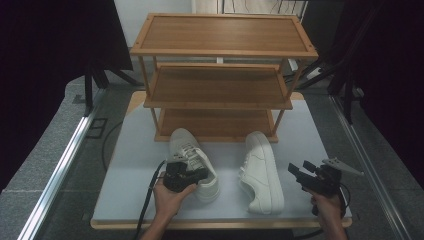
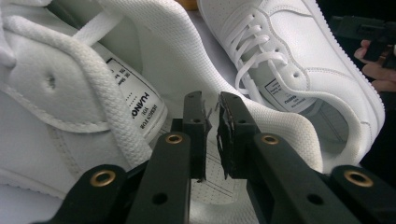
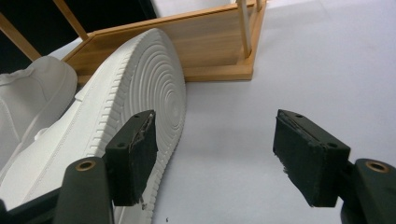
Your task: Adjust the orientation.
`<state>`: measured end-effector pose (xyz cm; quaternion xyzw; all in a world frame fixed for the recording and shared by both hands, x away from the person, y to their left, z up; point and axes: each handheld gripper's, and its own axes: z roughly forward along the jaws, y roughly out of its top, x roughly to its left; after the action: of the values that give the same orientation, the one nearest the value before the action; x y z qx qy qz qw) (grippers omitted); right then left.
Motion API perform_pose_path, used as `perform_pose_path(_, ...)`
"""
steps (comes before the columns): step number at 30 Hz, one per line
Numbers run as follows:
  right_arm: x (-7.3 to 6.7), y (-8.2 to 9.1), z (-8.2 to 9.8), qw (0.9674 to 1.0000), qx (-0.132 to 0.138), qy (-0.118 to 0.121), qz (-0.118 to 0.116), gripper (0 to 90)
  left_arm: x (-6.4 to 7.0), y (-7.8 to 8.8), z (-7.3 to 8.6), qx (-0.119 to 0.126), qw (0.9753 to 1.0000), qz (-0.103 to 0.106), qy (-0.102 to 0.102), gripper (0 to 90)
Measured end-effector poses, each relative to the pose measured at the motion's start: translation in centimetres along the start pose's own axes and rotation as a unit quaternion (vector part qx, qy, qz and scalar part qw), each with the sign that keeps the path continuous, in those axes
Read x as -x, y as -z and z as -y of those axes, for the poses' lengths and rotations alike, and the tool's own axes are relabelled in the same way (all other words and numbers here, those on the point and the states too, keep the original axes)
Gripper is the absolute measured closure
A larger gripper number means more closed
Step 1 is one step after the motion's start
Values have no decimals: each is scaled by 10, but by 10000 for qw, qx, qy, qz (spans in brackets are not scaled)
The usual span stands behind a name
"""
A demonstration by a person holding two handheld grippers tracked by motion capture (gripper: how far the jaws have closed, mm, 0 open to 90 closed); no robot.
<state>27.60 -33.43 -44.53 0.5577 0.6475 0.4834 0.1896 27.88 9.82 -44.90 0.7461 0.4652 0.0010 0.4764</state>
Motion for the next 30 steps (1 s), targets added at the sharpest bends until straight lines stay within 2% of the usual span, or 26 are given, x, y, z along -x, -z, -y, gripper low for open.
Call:
perform_pose_path(6, -4, -2, 0, 10000, -35, 21, -65, 305, 6, 4, -8, 143, 9999, -21, -95, 810)
perform_pose_path(11, -6, -4, 1, 9999, -95, 50, -90, 306, 9, -6, -9, 26, 9998, -68, -176, 808)
perform_pose_path(16, -4, -4, 2, 9999, -102, 25, -62, 307, 6, -12, -3, -88, 9998, -105, -142, 823)
perform_pose_path(18, -4, -4, 2, 9999, -103, 18, -54, 307, 5, -11, -2, -98, 9997, -168, -171, 827)
perform_pose_path(20, -4, -4, 2, 9999, -101, -6, -66, 307, 5, -9, 0, -157, 9989, -370, -259, 838)
perform_pose_path(30, -3, -5, 4, 9999, -136, -11, -48, 308, -1, 2, 5, -162, 9988, -395, -250, 890)
